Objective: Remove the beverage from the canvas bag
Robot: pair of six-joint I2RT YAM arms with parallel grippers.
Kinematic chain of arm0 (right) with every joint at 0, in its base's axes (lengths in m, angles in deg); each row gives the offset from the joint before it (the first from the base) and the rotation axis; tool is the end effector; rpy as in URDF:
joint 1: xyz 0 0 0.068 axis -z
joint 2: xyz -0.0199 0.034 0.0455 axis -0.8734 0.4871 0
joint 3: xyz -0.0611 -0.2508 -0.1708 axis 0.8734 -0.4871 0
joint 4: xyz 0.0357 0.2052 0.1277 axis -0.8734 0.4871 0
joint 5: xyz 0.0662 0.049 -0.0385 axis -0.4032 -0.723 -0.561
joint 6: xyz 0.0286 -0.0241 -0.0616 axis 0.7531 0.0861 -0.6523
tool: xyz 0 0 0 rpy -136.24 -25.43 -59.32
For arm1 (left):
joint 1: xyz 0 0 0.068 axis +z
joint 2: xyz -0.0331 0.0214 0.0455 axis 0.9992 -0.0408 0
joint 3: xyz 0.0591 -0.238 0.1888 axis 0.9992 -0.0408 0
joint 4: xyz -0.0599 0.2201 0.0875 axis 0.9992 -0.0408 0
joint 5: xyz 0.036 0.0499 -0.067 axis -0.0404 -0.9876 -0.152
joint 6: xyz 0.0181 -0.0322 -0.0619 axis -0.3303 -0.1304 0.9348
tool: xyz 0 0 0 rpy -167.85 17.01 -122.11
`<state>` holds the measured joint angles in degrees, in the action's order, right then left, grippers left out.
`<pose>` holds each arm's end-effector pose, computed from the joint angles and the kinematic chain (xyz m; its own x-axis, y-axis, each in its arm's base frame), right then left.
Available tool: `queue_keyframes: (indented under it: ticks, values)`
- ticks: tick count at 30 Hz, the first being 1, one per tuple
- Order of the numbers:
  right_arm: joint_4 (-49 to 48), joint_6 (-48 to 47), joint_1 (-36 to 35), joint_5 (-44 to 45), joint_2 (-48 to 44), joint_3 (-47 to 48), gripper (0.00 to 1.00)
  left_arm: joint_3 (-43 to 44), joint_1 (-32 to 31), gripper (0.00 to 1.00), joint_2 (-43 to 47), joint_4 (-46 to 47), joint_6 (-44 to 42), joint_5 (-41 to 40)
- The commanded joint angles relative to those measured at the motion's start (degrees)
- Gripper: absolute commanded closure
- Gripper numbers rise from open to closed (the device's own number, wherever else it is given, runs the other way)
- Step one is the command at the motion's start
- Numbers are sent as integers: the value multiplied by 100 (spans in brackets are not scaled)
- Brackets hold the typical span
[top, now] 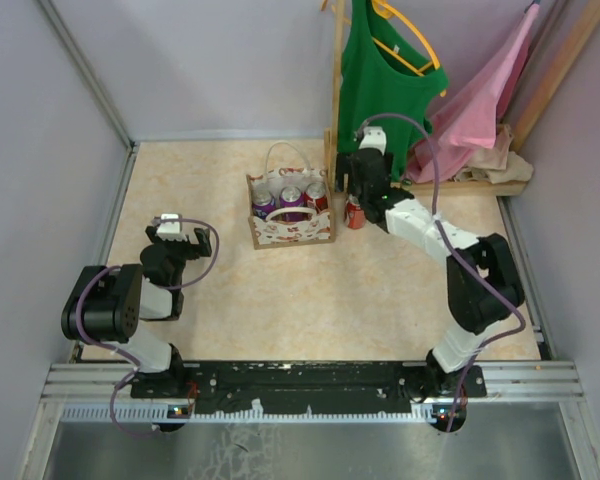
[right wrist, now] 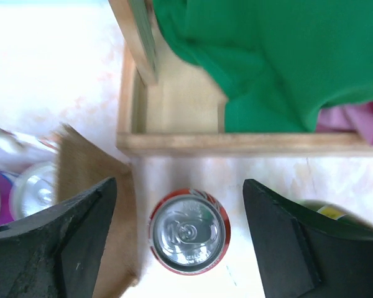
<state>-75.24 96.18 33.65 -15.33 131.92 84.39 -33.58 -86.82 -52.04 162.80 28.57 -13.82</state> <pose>0.3661 0.1623 0.2931 -0.4362 0.0255 -0.8995 -0.0148 0.9993 0.0356 0.2611 -0.0014 0.1957 -0.0691 0.0262 -0.9973 0.0764 0.9969 0.0209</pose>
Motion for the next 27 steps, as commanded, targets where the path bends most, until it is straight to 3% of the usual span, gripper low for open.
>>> queue_keyframes:
  ticks: [1,8,18,27]
  values:
    - [-42,-268,-40,7,-794,876,22,69,-26,0,-47,69,-45,-8]
    - [848,-609,-319,-1186,-709,1958,41,67,-28,0,-47,71,-44,-3]
    - [2048,-1319,-831,-2338,275,2904,44,69,-24,0,-47,78,-45,-3]
    - [2953,-1305,-866,-2094,875,3486,42,69,-23,0,-47,72,-39,-3]
